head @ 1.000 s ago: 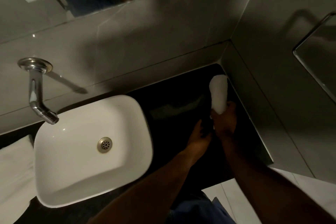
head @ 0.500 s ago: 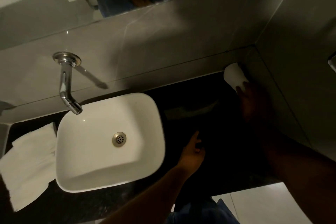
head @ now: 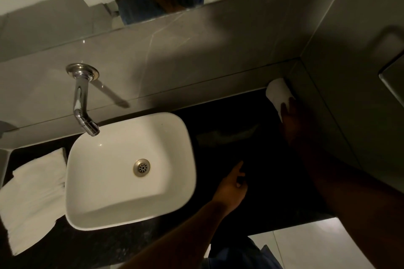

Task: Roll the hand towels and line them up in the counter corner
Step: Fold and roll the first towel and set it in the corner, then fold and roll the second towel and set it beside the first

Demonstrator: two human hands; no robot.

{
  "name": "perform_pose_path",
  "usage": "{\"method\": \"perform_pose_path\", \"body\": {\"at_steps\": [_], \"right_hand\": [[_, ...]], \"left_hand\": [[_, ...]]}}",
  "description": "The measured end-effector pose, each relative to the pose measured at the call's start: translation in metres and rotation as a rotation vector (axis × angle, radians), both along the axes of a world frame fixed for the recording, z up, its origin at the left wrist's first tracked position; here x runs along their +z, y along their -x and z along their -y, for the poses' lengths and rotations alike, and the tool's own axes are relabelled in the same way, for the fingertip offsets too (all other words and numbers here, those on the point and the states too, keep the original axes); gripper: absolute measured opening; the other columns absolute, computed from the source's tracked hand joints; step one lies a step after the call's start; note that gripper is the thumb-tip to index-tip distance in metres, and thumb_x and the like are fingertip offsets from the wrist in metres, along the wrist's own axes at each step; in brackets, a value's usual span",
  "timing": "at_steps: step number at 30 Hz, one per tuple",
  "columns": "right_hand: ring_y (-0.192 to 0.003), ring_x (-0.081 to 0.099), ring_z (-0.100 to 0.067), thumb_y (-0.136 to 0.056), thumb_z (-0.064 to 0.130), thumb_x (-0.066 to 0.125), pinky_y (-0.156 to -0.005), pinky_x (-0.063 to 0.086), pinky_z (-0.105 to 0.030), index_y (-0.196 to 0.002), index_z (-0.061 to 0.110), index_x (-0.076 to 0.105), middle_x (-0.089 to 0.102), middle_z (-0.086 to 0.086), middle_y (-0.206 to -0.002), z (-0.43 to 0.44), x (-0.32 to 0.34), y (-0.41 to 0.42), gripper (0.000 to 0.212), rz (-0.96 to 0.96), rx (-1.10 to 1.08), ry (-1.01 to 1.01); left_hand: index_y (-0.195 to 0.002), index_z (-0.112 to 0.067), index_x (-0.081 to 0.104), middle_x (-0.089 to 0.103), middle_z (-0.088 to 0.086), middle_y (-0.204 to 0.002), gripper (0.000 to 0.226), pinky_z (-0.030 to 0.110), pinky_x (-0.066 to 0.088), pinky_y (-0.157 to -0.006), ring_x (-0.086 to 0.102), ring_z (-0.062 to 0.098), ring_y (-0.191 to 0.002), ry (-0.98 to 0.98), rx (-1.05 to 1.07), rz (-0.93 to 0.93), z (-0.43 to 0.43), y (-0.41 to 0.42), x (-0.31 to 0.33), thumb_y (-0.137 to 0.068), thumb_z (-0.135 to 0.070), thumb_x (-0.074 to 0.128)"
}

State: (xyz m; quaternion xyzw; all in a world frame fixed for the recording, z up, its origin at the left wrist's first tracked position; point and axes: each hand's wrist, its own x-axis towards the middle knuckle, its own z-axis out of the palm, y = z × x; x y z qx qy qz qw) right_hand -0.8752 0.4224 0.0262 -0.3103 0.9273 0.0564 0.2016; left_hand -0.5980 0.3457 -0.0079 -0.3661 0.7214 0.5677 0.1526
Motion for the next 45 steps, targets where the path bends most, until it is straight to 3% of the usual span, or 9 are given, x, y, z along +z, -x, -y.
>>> {"method": "perform_pose_path", "body": {"at_steps": [6, 10, 14, 18, 22, 29, 34, 39, 45], "right_hand": [[-0.156, 0.004, -0.040, -0.110, 0.019, 0.032, -0.123, 0.020, -0.057, -0.161, 0.006, -0.002, -0.006, -0.022, -0.168, -0.006, -0.021, -0.009, 0.063, -0.085, -0.037, -0.036], [-0.154, 0.005, -0.044, -0.111, 0.015, 0.028, -0.123, 0.016, -0.058, -0.160, 0.001, 0.000, -0.005, -0.028, -0.166, 0.003, -0.023, -0.003, 0.059, -0.061, -0.072, 0.009], [-0.155, 0.003, -0.041, -0.108, 0.028, 0.040, -0.123, 0.018, -0.057, -0.162, 0.008, -0.003, -0.008, -0.023, -0.168, 0.009, -0.020, 0.000, 0.071, 0.014, -0.082, -0.060], [-0.156, -0.006, -0.037, -0.100, 0.044, 0.053, -0.124, 0.007, -0.055, -0.162, 0.015, -0.004, -0.013, -0.018, -0.168, -0.001, -0.015, -0.019, 0.089, -0.012, -0.019, -0.017], [-0.157, -0.002, -0.033, -0.103, 0.038, 0.050, -0.126, 0.006, -0.053, -0.163, 0.012, 0.006, -0.006, -0.016, -0.169, 0.004, -0.010, -0.048, 0.079, -0.046, -0.038, 0.087], [-0.158, 0.005, -0.027, -0.101, 0.040, 0.046, -0.127, 0.012, -0.050, -0.162, 0.017, 0.016, 0.006, -0.010, -0.170, 0.091, 0.040, -0.144, 0.071, -0.067, 0.081, 0.384], [-0.157, 0.005, -0.022, -0.103, 0.039, 0.042, -0.126, 0.005, -0.044, -0.159, 0.021, 0.025, 0.009, -0.005, -0.170, 0.173, 0.045, -0.233, 0.061, -0.015, 0.307, 0.594], [-0.154, 0.022, -0.022, -0.099, 0.041, 0.050, -0.123, 0.020, -0.043, -0.153, 0.022, 0.041, 0.026, -0.004, -0.166, 0.225, 0.041, -0.336, 0.058, 0.009, 0.499, 0.692], [-0.155, 0.022, -0.022, -0.099, 0.032, 0.054, -0.123, 0.029, -0.049, -0.151, 0.019, 0.045, 0.029, -0.005, -0.166, 0.270, 0.036, -0.438, 0.054, 0.079, 0.659, 0.745]], "left_hand": [[-0.153, -0.049, 0.032, 0.059, -0.012, -0.134, 0.065, 0.028, 0.048, -0.107, 0.061, 0.011, -0.114, -0.007, -0.016, 0.015, 0.011, -0.015, -0.001, -0.099, -0.020, 0.053], [-0.138, -0.056, 0.046, 0.063, -0.015, -0.121, 0.054, 0.011, 0.046, -0.094, 0.062, -0.007, -0.097, 0.012, 0.023, 0.005, 0.015, -0.028, 0.003, -0.099, -0.020, 0.052], [-0.152, -0.047, 0.036, 0.060, -0.012, -0.134, 0.063, 0.024, 0.041, -0.109, 0.058, 0.007, -0.118, 0.141, -0.082, -0.004, 0.019, -0.042, 0.008, -0.098, -0.016, 0.048], [-0.153, -0.040, 0.035, 0.053, -0.004, -0.150, 0.064, 0.033, 0.045, -0.111, 0.051, 0.019, -0.134, 0.482, -0.307, -0.133, 0.028, -0.047, 0.018, -0.093, -0.021, 0.045], [-0.152, -0.028, 0.042, 0.058, 0.001, -0.140, 0.069, 0.041, 0.047, -0.104, 0.055, 0.030, -0.127, 0.903, -0.473, -0.264, 0.055, -0.038, 0.031, -0.083, -0.026, 0.050], [-0.161, -0.025, 0.021, 0.025, 0.001, -0.169, 0.065, 0.047, 0.016, -0.128, 0.018, 0.020, -0.158, 1.133, -0.173, -0.095, 0.121, -0.040, 0.063, -0.101, -0.040, 0.039], [-0.161, -0.021, 0.025, 0.026, 0.002, -0.169, 0.062, 0.048, 0.014, -0.129, 0.018, 0.020, -0.158, 1.167, -0.093, 0.053, 0.182, -0.094, 0.099, -0.104, -0.045, 0.031], [-0.161, -0.022, 0.025, 0.025, 0.002, -0.170, 0.060, 0.050, 0.008, -0.130, 0.016, 0.021, -0.158, 1.127, 0.046, 0.216, 0.231, -0.210, 0.109, -0.105, -0.043, 0.031], [-0.158, -0.027, 0.026, 0.026, 0.000, -0.168, 0.057, 0.048, 0.006, -0.130, 0.019, 0.018, -0.157, 0.951, 0.316, 0.329, 0.276, -0.352, 0.085, -0.105, -0.048, 0.032]]}}
